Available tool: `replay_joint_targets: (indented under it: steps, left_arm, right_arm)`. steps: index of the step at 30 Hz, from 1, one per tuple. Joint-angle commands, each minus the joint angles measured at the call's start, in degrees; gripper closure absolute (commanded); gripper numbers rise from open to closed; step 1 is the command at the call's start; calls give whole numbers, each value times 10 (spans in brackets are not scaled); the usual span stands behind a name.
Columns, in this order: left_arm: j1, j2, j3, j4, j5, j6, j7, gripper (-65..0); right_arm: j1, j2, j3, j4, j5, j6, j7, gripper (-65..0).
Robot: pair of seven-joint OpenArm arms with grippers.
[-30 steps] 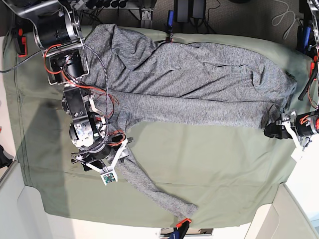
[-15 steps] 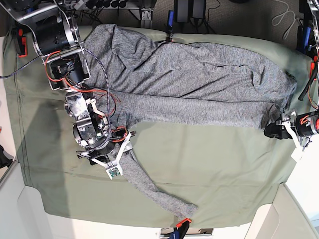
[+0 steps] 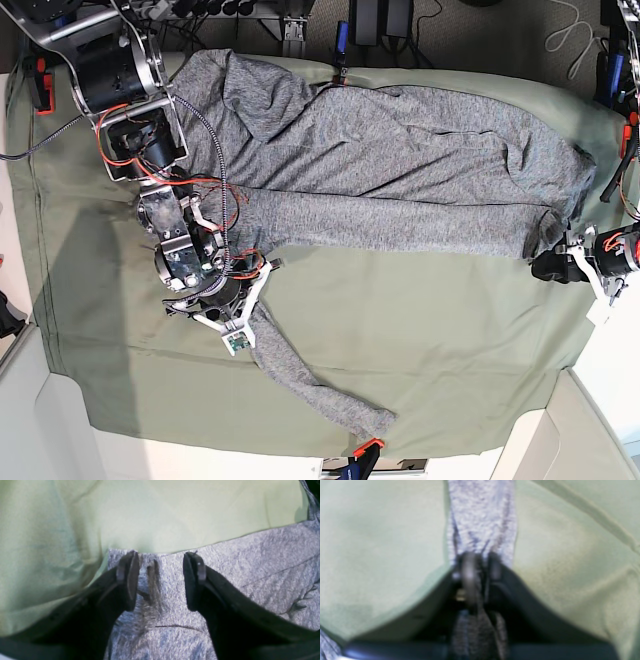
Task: Fold the T-shirt properly
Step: 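Grasp the hanging sleeve with the right gripper and drag it inward, then release the sleeve and move the left gripper to the other sleeve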
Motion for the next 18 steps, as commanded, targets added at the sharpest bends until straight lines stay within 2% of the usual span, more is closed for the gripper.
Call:
replay_joint_targets:
  steps: [1, 4, 9, 11, 14, 18]
  left_arm:
    - [-14, -15, -5, 7, -9, -4, -10, -314]
    - [-14, -15, -5, 7, -9, -4, -10, -314]
    - [-14, -15, -5, 7, -9, -4, -10, -314]
    - [-16, -15, -5, 7, -9, -4, -10, -314]
    - [-22, -16, -6, 7, -9, -4, -7, -314]
    - [-37, -27, -13, 7, -10, -4, -6, -314]
  right_arm:
    - [13, -2, 1, 3, -6, -5, -7, 0]
    - [13, -25, 1, 5, -6, -4, -18, 0]
    - [11, -73, 1, 31, -6, 14, -84, 0]
    - [0, -90, 1, 61, -4, 21, -89, 0]
    - [-21, -95, -10, 116, 47, 40, -90, 0]
    - [-59, -95, -40, 192, 62, 61, -116, 0]
